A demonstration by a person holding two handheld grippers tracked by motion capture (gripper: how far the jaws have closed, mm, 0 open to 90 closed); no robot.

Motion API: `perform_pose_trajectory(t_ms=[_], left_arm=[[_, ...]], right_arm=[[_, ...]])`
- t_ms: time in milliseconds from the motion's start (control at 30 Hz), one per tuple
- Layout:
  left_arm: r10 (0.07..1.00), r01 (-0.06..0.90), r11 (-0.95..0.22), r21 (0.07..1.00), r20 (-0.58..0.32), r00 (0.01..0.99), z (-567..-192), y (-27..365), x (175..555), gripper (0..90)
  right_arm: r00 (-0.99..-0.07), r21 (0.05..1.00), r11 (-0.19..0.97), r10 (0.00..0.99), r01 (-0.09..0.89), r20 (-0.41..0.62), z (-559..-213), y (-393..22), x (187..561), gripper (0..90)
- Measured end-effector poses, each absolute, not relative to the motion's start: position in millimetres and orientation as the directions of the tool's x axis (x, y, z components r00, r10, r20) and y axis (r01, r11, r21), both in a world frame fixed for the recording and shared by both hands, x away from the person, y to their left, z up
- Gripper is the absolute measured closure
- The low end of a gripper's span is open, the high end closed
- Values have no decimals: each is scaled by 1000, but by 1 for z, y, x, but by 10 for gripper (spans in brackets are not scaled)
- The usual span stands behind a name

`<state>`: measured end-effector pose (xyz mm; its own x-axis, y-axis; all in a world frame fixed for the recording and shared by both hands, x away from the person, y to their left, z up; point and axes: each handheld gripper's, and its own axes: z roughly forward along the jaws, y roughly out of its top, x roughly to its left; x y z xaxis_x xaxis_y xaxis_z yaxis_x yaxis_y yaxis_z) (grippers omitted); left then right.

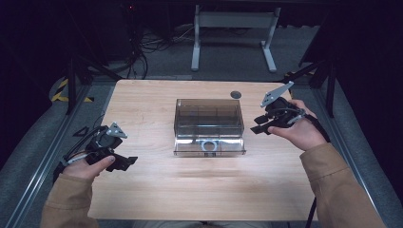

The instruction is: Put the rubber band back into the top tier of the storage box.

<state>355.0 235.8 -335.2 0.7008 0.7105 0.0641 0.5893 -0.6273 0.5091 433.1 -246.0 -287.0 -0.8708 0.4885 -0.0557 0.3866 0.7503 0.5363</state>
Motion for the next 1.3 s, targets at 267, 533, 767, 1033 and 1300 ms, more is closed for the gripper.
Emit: perform_pose_trajectory(t_ms=[267,533,767,1033,1300], left_arm=[[709,588,-628,509,65,702,-335,236,355,198],[710,592,-628,506,60,702,-336,235,356,197],[713,594,-627,505,65,698,-337,235,356,196],[710,596,-631,497,62,701,-338,234,356,197],[707,595,-638,490,65,704,-339,234,357,197]], right_arm=[[-853,567,713,520,411,-36,-294,-264,430,578],[-834,559,693,552,455,-7,-313,-278,426,574],[-811,541,676,584,501,21,-337,-285,424,571],[-802,519,671,595,530,51,-364,-284,422,571],[-796,514,659,601,549,79,-384,-282,416,571]])
